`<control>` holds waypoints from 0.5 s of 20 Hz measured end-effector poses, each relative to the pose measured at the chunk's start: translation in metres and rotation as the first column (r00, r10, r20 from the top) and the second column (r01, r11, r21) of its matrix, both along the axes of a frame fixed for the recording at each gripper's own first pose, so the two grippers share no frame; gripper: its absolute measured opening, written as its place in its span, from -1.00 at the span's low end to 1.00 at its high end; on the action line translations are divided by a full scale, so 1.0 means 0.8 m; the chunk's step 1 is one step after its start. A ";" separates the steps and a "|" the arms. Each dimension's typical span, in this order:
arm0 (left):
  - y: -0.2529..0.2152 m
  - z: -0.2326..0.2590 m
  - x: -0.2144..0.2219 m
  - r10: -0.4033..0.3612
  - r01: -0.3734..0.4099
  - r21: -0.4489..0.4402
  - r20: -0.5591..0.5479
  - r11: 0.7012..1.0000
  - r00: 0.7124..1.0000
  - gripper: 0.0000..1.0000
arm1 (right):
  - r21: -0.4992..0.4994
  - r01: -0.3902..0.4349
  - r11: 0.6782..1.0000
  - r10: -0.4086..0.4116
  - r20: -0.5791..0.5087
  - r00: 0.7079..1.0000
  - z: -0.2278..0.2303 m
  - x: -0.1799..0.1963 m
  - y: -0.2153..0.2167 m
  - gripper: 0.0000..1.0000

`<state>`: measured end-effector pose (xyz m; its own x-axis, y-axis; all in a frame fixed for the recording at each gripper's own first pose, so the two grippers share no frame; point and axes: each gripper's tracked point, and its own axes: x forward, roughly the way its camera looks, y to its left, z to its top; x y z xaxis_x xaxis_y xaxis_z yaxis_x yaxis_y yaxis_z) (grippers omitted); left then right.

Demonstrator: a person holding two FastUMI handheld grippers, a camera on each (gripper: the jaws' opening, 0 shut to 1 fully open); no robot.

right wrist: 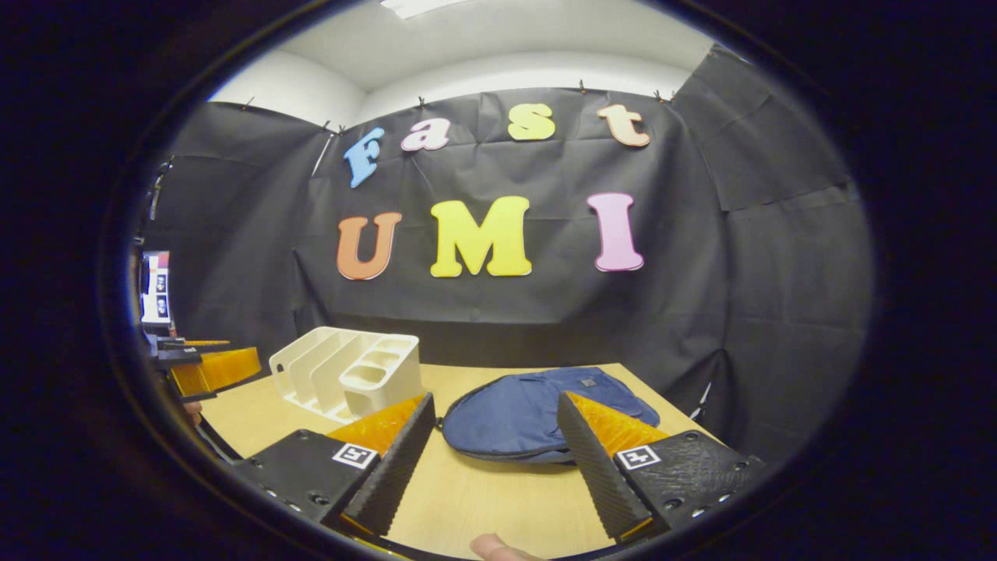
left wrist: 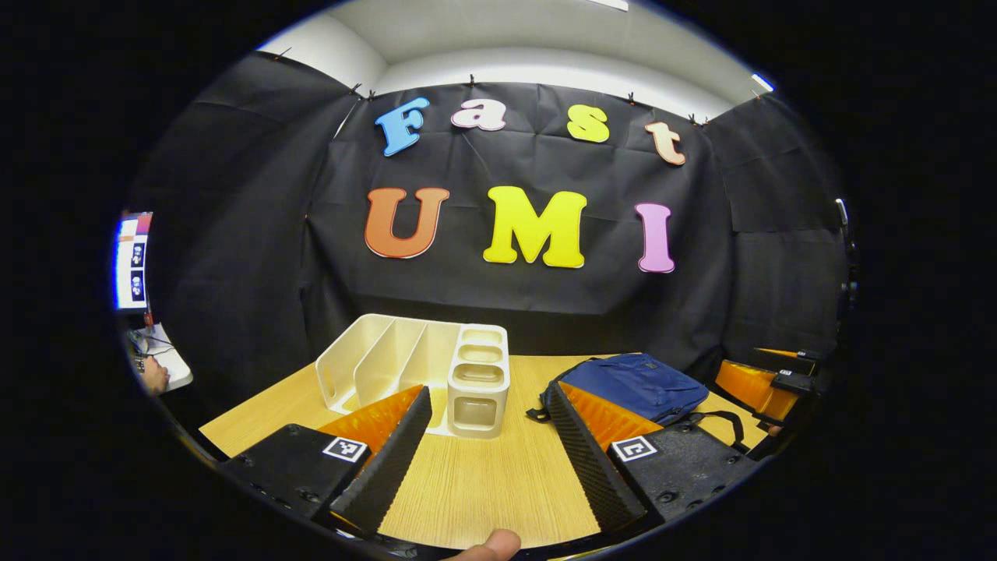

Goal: Open the schoolbag, grab two books from the bookshelf and put them into the schoolbag.

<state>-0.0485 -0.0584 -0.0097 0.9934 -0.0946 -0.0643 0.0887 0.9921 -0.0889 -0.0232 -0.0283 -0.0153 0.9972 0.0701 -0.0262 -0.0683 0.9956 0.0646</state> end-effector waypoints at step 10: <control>-0.009 -0.010 0.006 -0.014 0.014 0.038 -0.006 0.999 1.000 0.96 | -0.027 -0.029 0.999 0.029 0.005 1.000 -0.006 -0.006 0.018 0.91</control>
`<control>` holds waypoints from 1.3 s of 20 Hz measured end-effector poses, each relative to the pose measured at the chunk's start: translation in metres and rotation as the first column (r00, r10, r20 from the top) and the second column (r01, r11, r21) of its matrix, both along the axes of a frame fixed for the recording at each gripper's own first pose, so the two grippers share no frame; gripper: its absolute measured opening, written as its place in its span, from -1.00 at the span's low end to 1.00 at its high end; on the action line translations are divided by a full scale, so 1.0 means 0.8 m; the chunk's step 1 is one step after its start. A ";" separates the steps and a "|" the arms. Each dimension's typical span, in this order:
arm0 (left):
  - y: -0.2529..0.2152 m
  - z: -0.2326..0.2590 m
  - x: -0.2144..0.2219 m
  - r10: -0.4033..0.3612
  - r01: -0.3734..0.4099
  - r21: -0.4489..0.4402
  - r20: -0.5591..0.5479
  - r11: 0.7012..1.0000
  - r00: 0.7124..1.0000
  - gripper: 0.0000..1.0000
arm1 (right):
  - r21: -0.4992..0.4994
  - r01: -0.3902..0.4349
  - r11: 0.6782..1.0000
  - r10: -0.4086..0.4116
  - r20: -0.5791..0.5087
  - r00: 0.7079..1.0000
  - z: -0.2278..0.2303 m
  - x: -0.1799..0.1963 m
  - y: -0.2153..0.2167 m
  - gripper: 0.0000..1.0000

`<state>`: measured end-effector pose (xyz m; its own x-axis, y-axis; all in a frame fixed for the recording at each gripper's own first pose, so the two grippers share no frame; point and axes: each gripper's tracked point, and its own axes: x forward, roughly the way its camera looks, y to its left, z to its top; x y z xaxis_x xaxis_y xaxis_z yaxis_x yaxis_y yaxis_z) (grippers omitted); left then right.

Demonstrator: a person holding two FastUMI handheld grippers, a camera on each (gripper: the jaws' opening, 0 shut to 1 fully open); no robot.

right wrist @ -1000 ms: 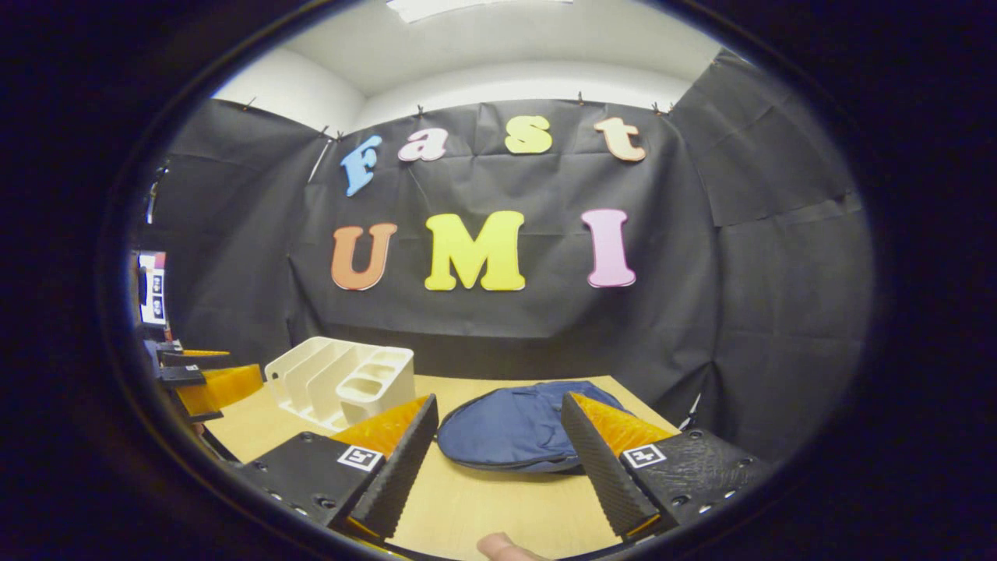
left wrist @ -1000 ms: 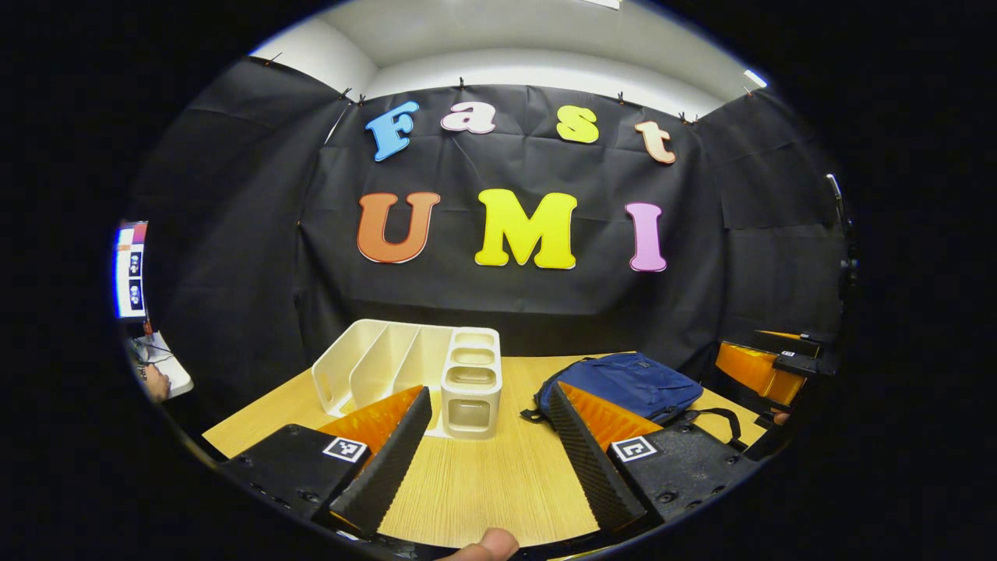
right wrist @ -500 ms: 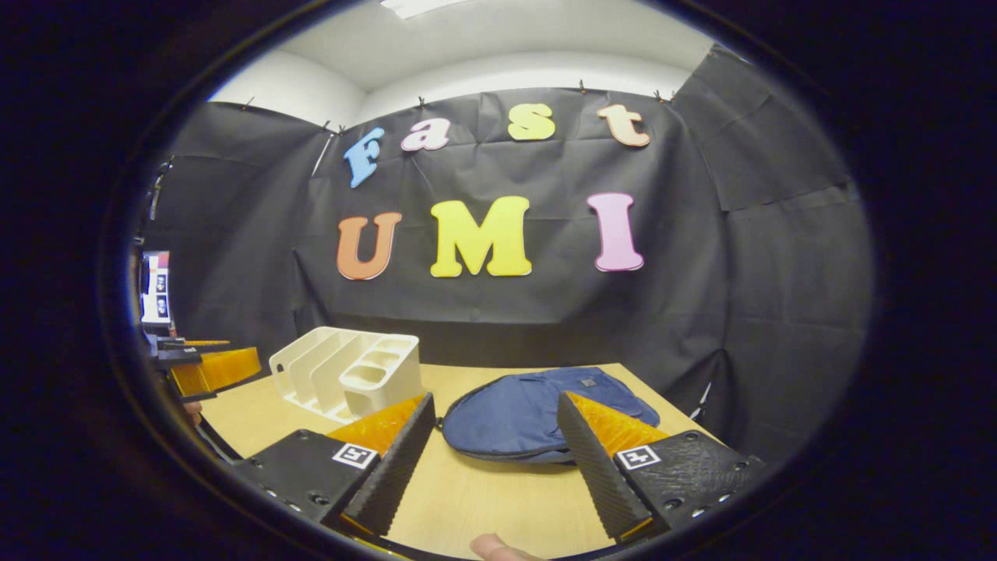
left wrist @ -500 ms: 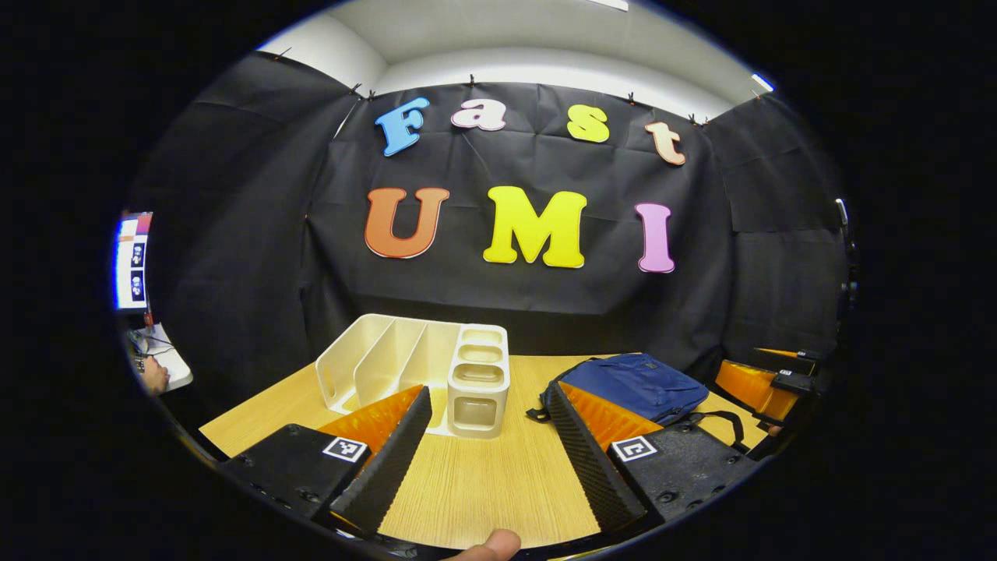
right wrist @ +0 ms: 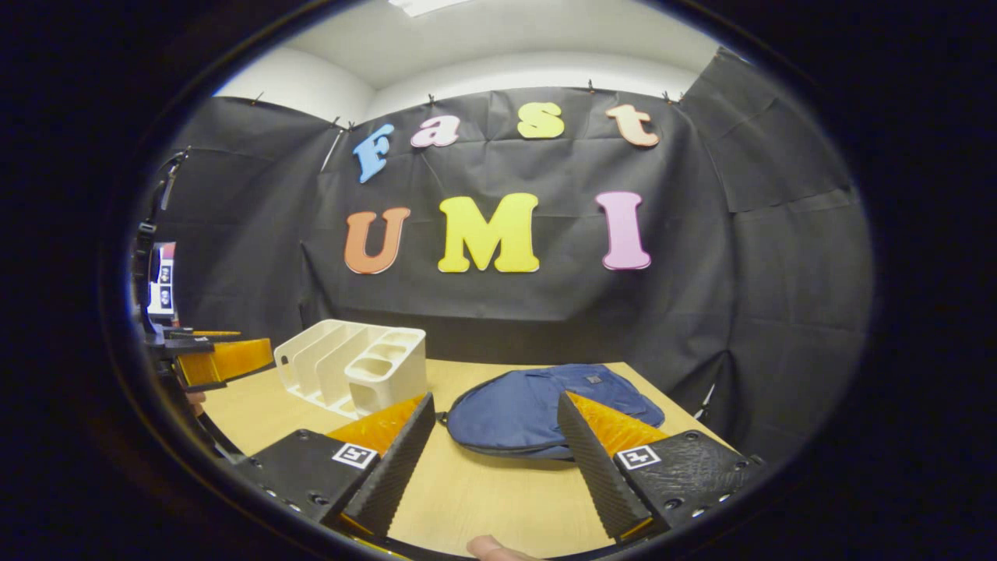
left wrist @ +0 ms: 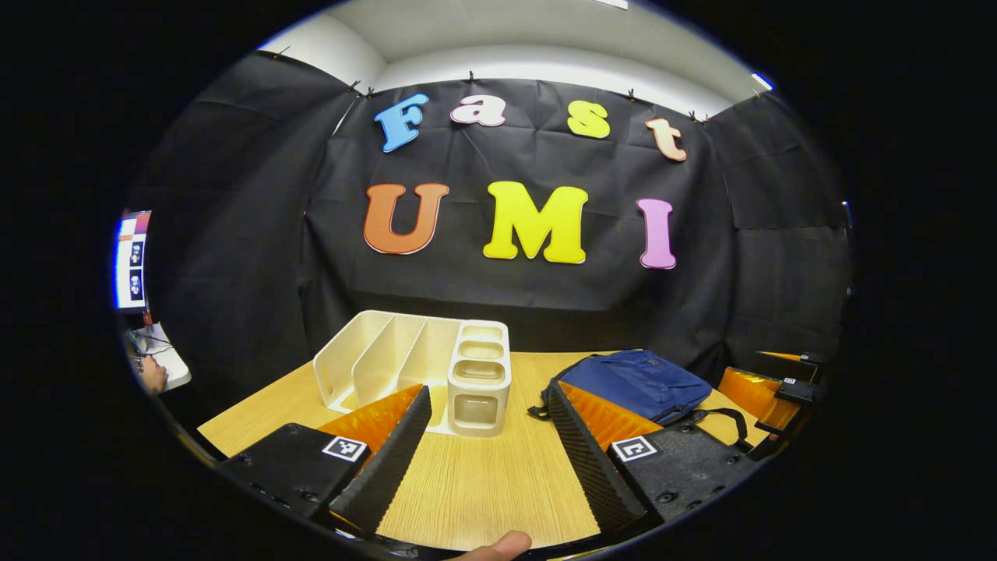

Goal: Open the schoolbag, grab two books from the bookshelf and put them into the schoolbag.

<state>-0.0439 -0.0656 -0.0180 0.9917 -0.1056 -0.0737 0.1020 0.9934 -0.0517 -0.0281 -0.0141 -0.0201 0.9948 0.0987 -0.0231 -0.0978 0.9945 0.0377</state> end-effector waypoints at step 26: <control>-0.008 -0.017 0.007 0.002 -0.001 0.057 -0.018 0.998 1.000 0.96 | -0.015 -0.017 1.000 0.016 -0.035 0.999 -0.013 0.005 -0.001 0.91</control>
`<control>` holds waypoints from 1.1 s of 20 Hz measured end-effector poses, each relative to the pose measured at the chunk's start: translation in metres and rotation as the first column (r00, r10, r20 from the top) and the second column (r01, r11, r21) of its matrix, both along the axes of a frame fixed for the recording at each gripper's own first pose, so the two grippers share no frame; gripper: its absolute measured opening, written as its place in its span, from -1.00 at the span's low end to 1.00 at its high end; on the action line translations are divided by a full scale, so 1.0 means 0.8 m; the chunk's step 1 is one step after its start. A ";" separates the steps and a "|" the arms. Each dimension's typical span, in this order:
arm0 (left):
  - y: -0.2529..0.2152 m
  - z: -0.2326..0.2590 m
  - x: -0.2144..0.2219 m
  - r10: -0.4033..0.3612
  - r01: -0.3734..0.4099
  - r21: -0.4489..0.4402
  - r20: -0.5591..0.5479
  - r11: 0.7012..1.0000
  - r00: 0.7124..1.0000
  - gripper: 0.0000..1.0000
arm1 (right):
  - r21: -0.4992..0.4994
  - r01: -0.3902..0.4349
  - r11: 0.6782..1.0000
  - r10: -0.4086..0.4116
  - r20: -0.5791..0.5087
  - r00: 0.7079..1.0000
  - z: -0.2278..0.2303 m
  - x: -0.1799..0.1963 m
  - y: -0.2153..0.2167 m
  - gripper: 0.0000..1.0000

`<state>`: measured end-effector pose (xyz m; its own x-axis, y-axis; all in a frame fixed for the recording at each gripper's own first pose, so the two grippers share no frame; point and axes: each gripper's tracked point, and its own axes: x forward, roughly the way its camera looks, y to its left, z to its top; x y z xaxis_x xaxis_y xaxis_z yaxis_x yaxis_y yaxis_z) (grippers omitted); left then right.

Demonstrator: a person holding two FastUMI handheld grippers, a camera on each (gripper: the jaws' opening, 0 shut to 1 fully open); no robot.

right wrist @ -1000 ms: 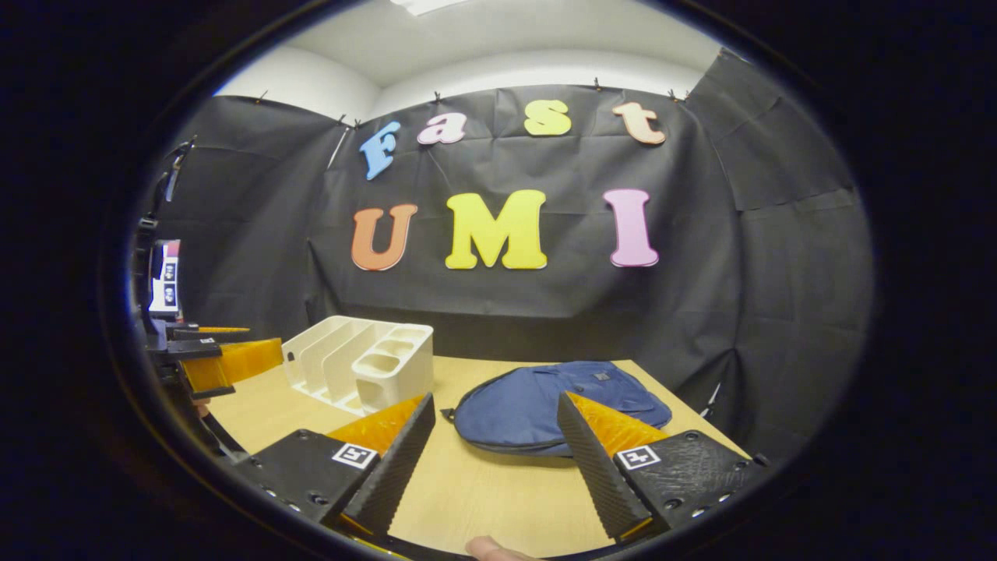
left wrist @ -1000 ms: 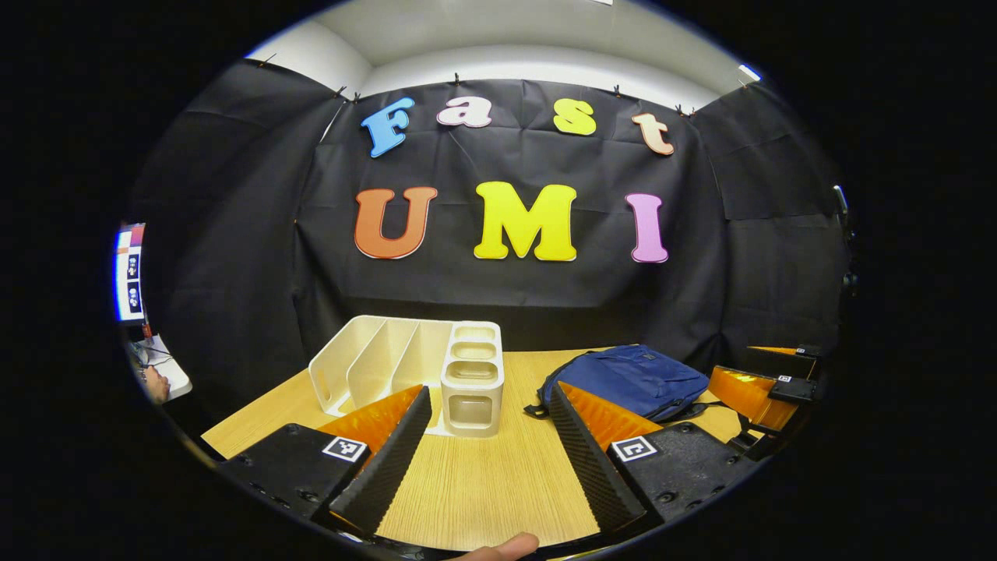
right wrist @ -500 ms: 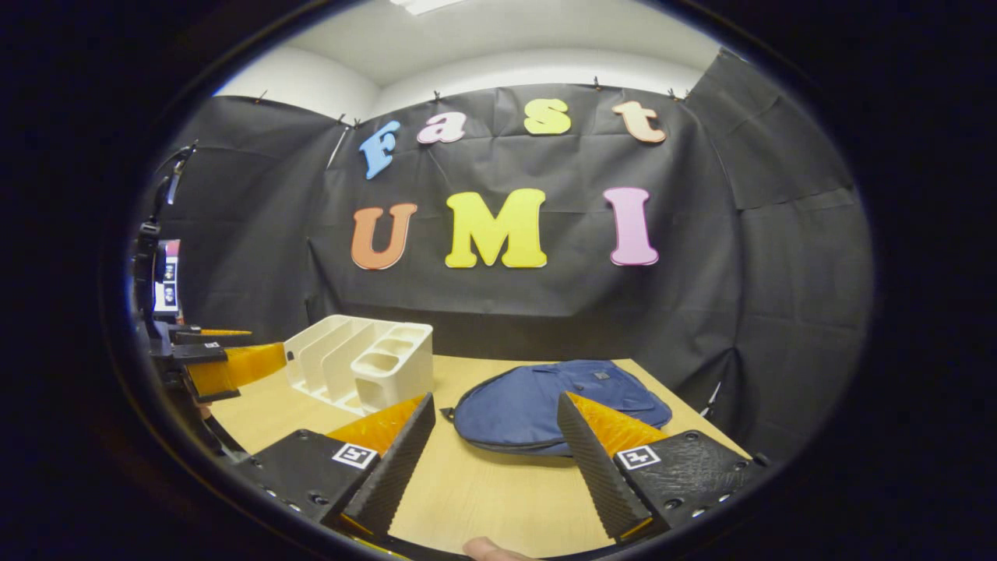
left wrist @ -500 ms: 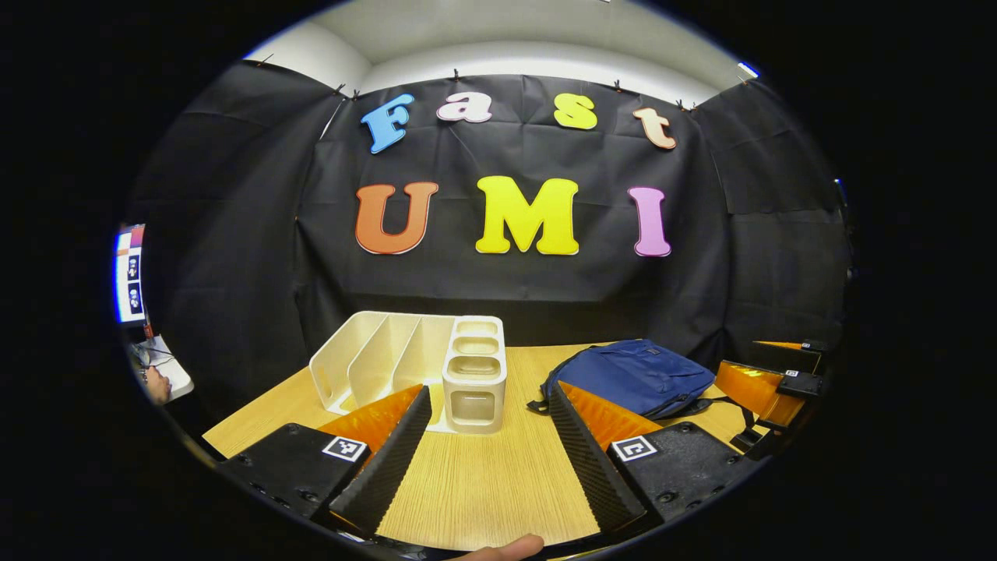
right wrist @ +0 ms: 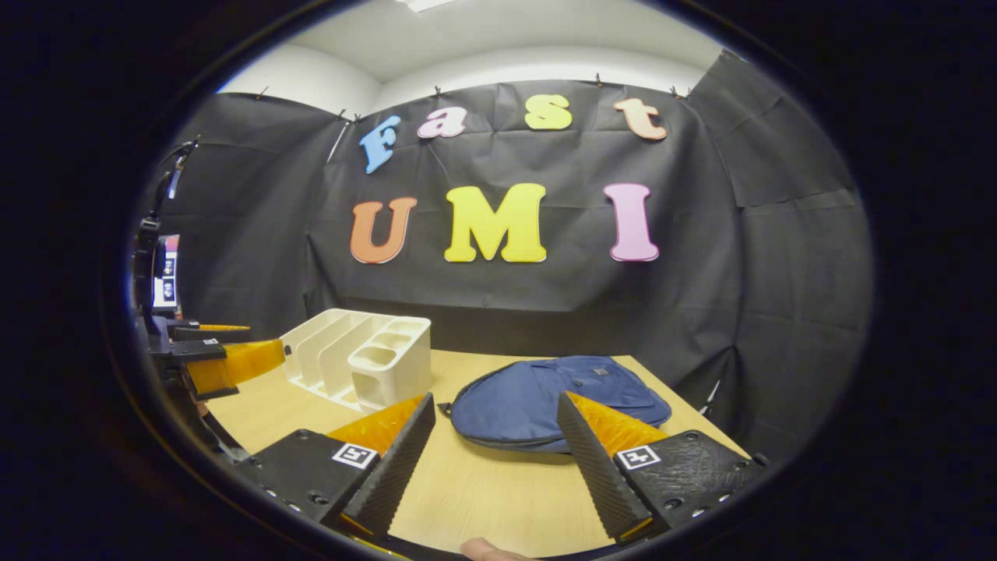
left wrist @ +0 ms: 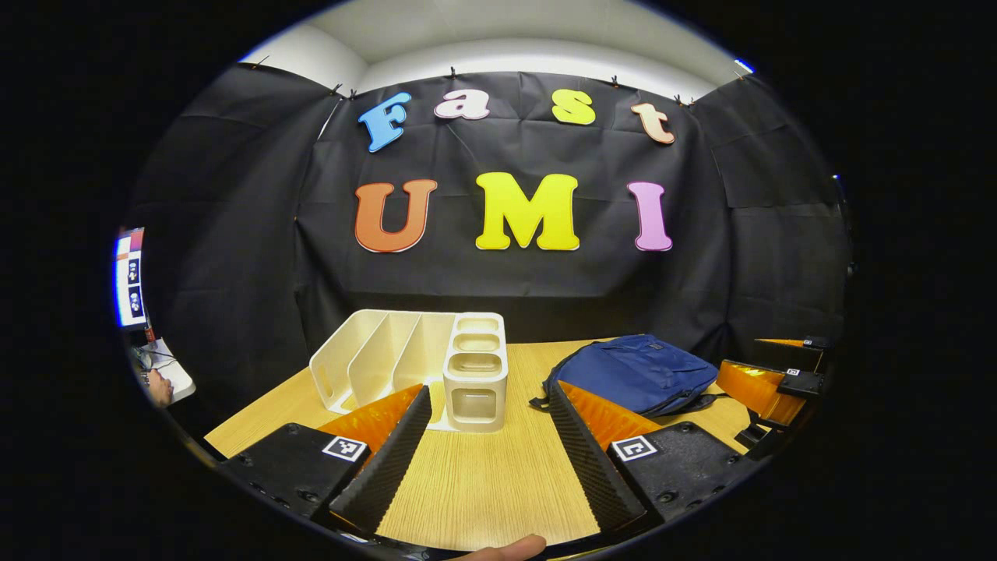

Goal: Open the schoolbag, grab two books from the bookshelf and put them into the schoolbag.

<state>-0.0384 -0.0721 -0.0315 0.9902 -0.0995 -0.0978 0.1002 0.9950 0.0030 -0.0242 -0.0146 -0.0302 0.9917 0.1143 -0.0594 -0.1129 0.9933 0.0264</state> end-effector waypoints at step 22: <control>-0.001 -0.001 0.001 0.005 -0.005 0.014 0.006 1.000 1.000 0.96 | -0.017 -0.015 1.000 0.015 -0.007 1.000 -0.002 -0.006 0.007 0.91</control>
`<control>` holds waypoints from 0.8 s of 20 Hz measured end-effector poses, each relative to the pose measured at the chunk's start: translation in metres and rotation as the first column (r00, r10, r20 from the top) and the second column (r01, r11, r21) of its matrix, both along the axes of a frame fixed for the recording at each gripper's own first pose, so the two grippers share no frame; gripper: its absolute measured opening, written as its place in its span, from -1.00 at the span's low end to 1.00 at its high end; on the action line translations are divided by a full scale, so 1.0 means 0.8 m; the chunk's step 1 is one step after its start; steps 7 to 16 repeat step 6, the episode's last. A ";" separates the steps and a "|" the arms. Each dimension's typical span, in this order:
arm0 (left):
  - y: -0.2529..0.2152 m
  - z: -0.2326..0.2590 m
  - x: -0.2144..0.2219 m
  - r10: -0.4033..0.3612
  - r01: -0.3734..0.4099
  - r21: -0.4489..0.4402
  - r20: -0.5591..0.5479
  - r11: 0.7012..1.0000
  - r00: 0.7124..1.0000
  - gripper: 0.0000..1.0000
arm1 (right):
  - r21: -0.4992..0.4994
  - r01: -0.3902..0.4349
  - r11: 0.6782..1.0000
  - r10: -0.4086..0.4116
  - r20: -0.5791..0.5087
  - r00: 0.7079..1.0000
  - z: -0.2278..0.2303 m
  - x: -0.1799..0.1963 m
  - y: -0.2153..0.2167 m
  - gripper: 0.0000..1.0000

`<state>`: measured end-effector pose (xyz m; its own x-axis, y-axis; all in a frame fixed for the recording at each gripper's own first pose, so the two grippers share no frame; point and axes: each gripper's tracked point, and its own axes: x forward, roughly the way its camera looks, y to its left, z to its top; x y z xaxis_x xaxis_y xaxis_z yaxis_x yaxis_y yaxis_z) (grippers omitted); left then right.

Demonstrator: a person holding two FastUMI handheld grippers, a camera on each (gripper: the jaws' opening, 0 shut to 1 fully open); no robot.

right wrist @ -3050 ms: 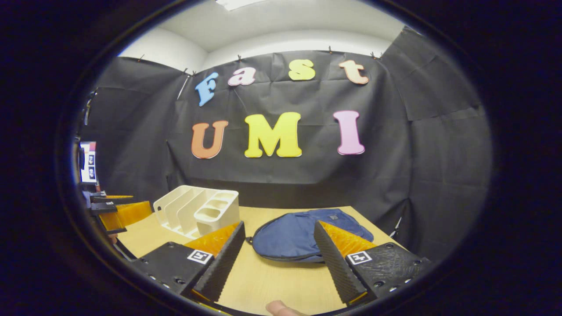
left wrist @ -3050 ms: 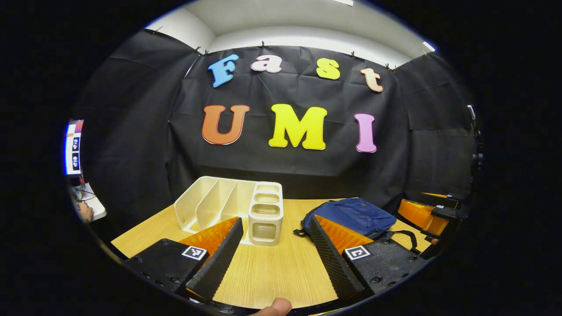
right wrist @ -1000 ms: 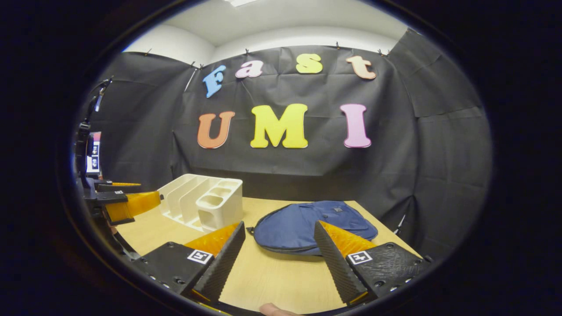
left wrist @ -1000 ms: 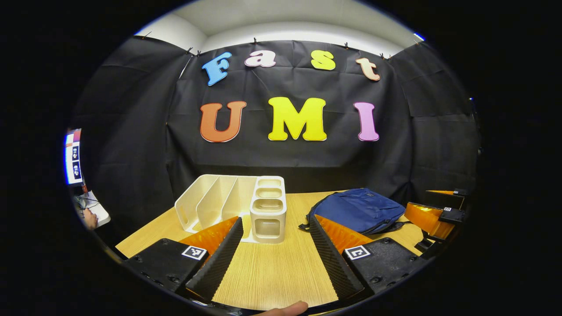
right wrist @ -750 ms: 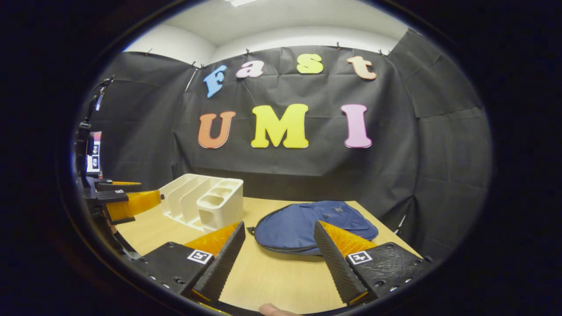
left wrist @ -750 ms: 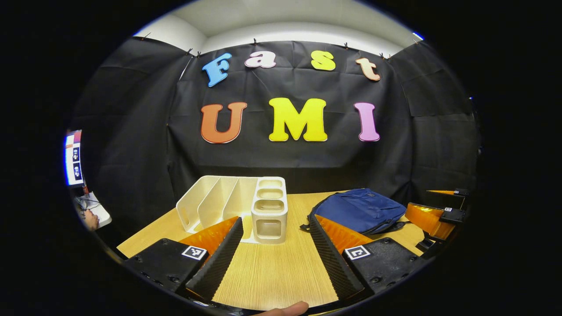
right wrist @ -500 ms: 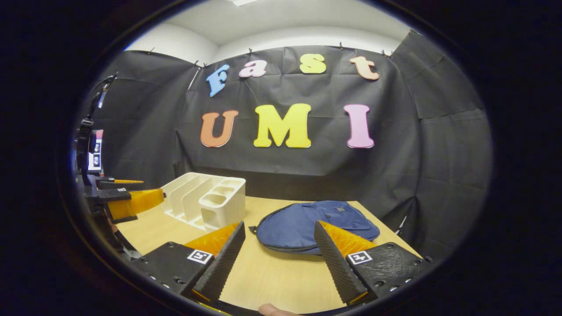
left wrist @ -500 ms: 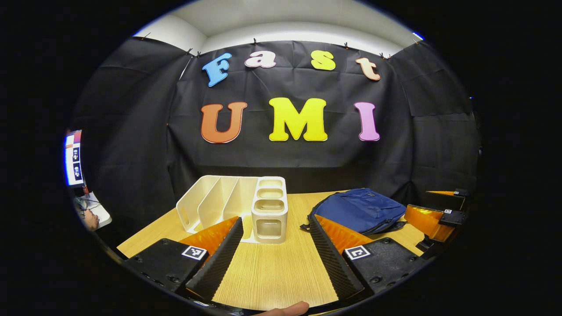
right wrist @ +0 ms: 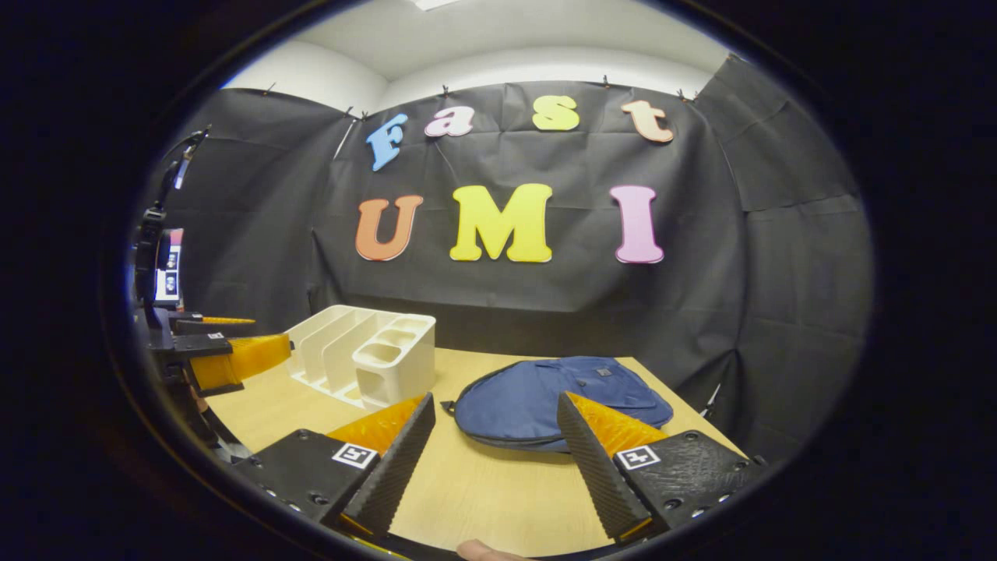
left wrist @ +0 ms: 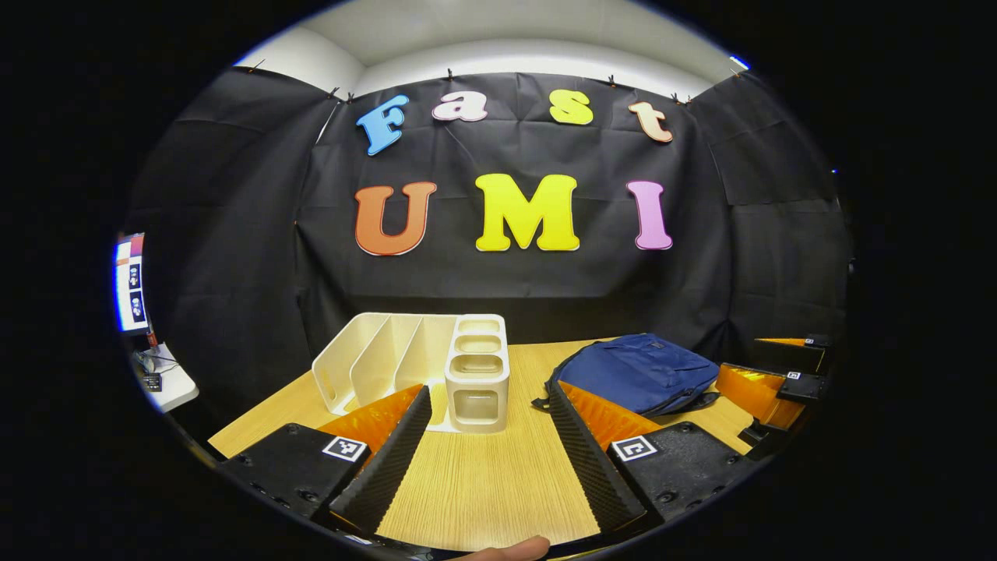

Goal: Open the schoolbag, grab two books from the bookshelf and put them into the schoolbag.

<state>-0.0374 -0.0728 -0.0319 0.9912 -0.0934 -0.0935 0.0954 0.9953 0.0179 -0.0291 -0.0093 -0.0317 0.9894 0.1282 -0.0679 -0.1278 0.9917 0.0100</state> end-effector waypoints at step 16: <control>0.001 -0.002 -0.002 0.005 -0.005 0.007 -0.003 1.000 1.000 0.96 | -0.002 -0.001 1.000 0.001 0.001 1.000 0.002 0.000 -0.002 0.91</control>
